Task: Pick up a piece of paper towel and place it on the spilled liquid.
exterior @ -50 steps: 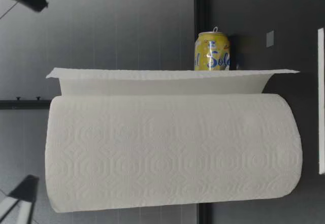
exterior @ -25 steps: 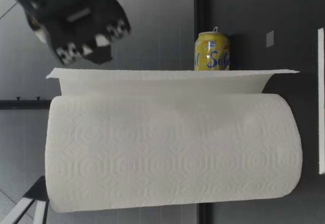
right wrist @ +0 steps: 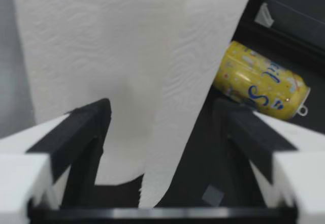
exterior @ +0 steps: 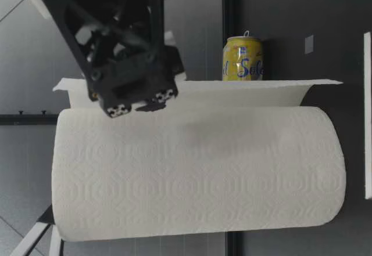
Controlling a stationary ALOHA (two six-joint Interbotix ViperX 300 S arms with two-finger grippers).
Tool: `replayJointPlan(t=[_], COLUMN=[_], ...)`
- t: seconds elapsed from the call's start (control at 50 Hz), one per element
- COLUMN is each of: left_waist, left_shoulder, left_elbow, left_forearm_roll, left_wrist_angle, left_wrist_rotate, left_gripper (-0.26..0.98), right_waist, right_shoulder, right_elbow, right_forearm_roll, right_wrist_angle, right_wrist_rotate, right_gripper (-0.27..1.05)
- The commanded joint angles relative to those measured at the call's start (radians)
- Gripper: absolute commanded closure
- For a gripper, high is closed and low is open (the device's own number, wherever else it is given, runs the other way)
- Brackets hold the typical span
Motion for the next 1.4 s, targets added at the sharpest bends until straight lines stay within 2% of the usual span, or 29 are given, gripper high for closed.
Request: replayJointPlan(t=[0.0,1.08,1.12,1.2,1.38], left_waist=[0.006,0.009,0.009,0.009,0.009], left_shoulder=[0.002,-0.020,-0.020,-0.018,-0.009], left_elbow=[-0.006,0.043,0.043,0.043,0.043], left_forearm_roll=[0.002,0.000,0.000,0.000,-0.005], left_wrist_angle=[0.003,0.000,0.000,0.000,0.008], left_wrist_rotate=[0.000,-0.005,-0.005,-0.005,-0.011], left_gripper=[0.65,0.65,0.65,0.65,0.65], right_waist=[-0.023,-0.207,-0.209,-0.209,-0.209], right_shoulder=[-0.009,0.002,0.003,0.005,0.003], right_elbow=[-0.028,-0.041,-0.040,-0.040,-0.037], right_forearm_roll=[-0.006,-0.011,-0.012,-0.021,-0.025], right_wrist_angle=[0.008,0.021,0.012,-0.021,-0.077], right_wrist_rotate=[0.006,0.002,0.002,0.000,-0.002], right_gripper=[0.02,0.04,0.06,0.20,0.71])
